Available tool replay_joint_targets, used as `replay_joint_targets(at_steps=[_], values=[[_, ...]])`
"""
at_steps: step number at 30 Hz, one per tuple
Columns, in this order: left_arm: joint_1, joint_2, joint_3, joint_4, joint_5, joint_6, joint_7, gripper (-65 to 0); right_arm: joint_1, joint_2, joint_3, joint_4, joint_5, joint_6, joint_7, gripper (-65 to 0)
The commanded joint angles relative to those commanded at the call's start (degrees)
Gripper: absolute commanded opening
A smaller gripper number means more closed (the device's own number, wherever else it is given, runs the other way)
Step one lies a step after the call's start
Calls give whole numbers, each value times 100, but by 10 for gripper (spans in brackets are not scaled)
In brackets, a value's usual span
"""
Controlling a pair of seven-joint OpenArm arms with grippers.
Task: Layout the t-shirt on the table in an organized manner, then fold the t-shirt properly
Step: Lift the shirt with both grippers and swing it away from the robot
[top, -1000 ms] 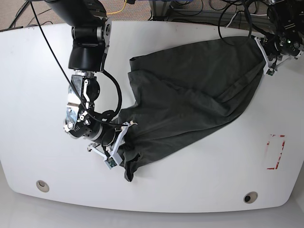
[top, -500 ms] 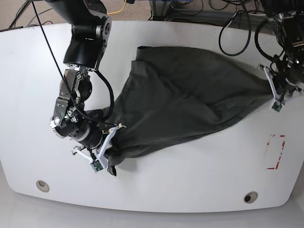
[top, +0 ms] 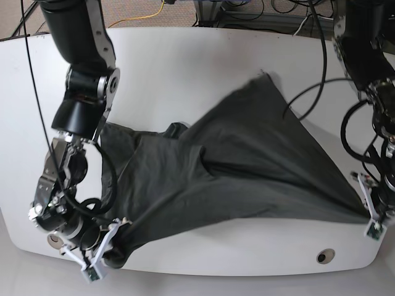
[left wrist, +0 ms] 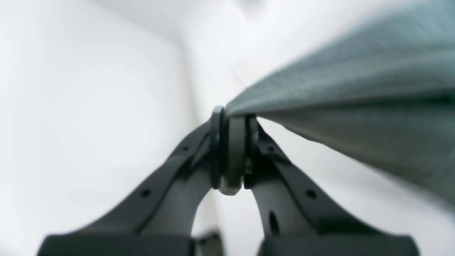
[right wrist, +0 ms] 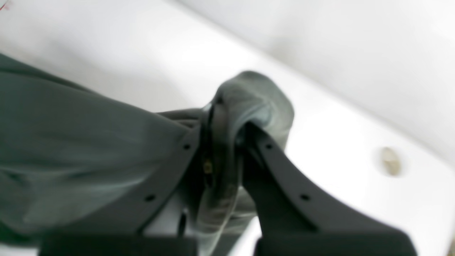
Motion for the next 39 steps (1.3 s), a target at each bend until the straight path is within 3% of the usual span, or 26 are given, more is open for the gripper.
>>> replay_joint_targets(at_steps=[10,15,19,26,30,33,39], values=[[-1996,0,273,-360,114,0,246,-644,2031,765,-149,-712,0,0,-914,-650],[-2224,0,264,-492,114,0,246,-644,2312,1002,-123,-686,26,0,-1398,-650],[-2180,0,255,-475,114,0,308,-644,2286,1178,-114,-686,369,0,-1653,-650],[-1495,26,246,-457,70,0,532,-644,1222,1495,-105,-211,1204,0,-1978,-650],[-686,44,88,-387,62,0,532,-644,26,1503,97,422,1644,0,-2026,-650],[70,185,-53,-264,62,0,532,-644,-1064,1459,580,756,1855,0,-2026,-650],[1723,299,-448,-220,53,0,422,-644,-2971,967,1152,835,2347,0,-2026,-650]])
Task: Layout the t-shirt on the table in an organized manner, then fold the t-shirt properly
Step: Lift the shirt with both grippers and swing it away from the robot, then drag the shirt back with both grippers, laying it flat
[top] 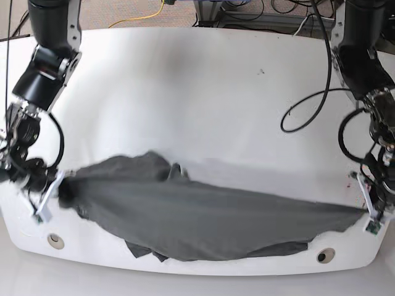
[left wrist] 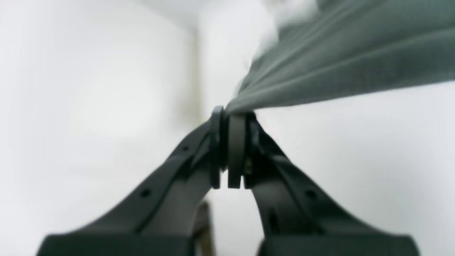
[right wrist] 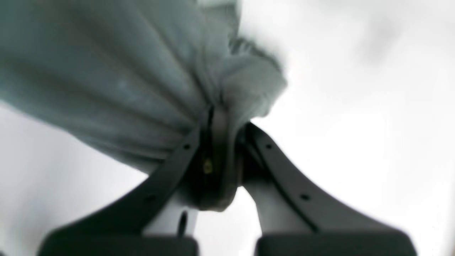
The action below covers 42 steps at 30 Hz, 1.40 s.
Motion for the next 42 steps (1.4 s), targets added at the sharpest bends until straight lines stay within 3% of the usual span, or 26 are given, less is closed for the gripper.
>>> replay_joint_targets(at_steps=[4,11,19,30,32,38,40,41,42], values=[[1204,211,-141,18,9,0,-536,-644,-923,-193,62,0,308,0,0,-650],[2585,378,-501,123,18,0,-932,-644,-1916,-316,70,70,624,0,0,-650],[3297,404,-756,141,18,0,-941,-644,-2734,-334,70,677,958,0,0,-650],[3877,404,-941,141,18,0,-941,-644,-3464,-484,70,1248,985,0,0,-642],[3930,404,-949,141,18,0,-941,-644,-3552,-554,70,1336,967,0,0,-610],[4114,404,-1002,149,9,0,-941,-637,-3895,-695,387,1864,985,0,0,-331],[4132,404,-1011,149,9,0,-941,-585,-4018,-844,580,2084,976,0,0,-224],[4132,404,-1011,149,9,0,-941,-569,-4035,-862,642,2136,976,0,0,-201],[4132,404,-1011,149,9,0,-941,-515,-4088,-949,809,2277,967,0,0,-149]])
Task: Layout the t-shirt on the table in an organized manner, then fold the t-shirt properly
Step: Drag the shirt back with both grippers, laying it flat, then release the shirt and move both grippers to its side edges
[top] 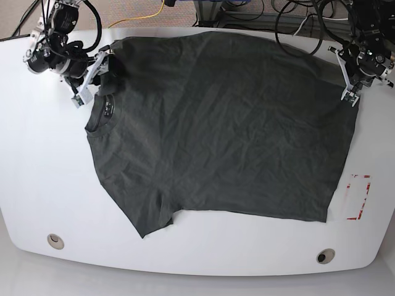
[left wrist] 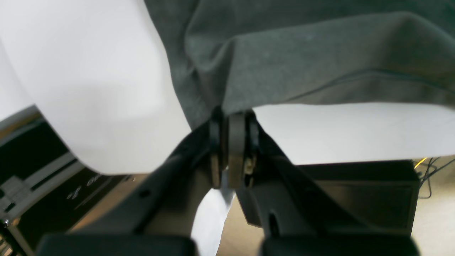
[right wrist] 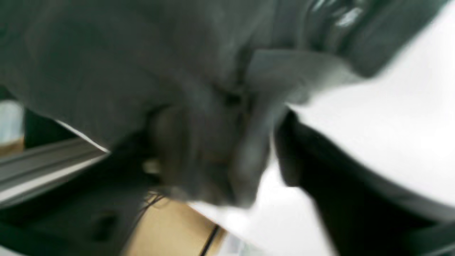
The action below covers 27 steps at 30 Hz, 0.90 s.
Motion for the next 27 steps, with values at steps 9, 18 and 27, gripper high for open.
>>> replay_joint_targets(at_steps=[9,18,27], values=[[-97,9,-299,53,0,0,0,-322,-26,-114,598,229,18,0,0,-51],[-844,-9,-308,264,0,0,26,-319,809,-44,914,105,-132,0,136,-46],[-1969,9,-281,299,0,0,88,-319,2321,176,879,-1143,-1231,0,189,-48]])
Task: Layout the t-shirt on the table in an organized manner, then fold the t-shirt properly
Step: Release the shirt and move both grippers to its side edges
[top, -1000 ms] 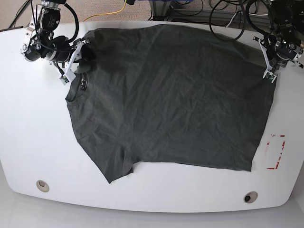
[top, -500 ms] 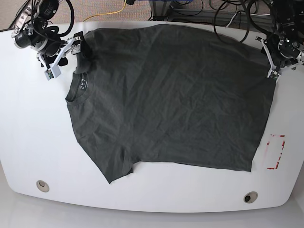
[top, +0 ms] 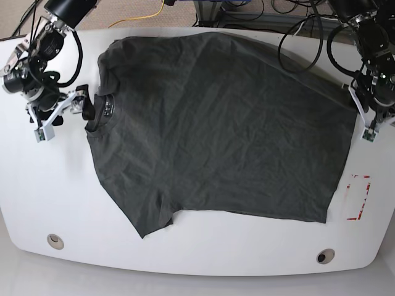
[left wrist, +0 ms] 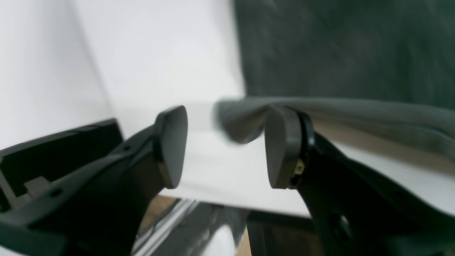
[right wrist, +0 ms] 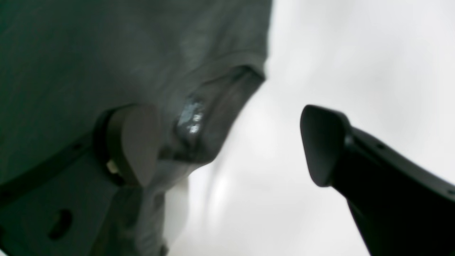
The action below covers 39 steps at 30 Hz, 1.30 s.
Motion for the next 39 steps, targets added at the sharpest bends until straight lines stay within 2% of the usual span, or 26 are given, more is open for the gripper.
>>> replay_joint_targets(at_steps=[4,8,13,20,22,25,33,39], values=[[-475,9,62,0,0,0,334,-319,545,167,0,-774,-167,0,176,-49],[-914,9,132,0,0,0,633,-322,1011,475,-149,-1785,-185,0,642,-49],[-1116,9,149,-18,0,0,607,-322,1398,765,-774,-2681,-185,0,1266,-49],[-1477,26,158,-18,9,0,607,-322,1793,932,-1327,-4000,-193,0,2163,-49],[-1565,114,167,-26,26,0,607,-324,1890,993,-1512,-4352,-193,0,2391,-49],[-1679,273,167,-26,44,0,607,-324,2075,1011,-1749,-4782,-202,0,2673,-49],[-1793,325,413,-26,53,0,607,-324,2233,993,-2207,-5547,-202,0,3253,-51],[-1802,325,422,-35,53,0,545,-324,2198,791,-2409,-5547,-185,0,3262,-51]])
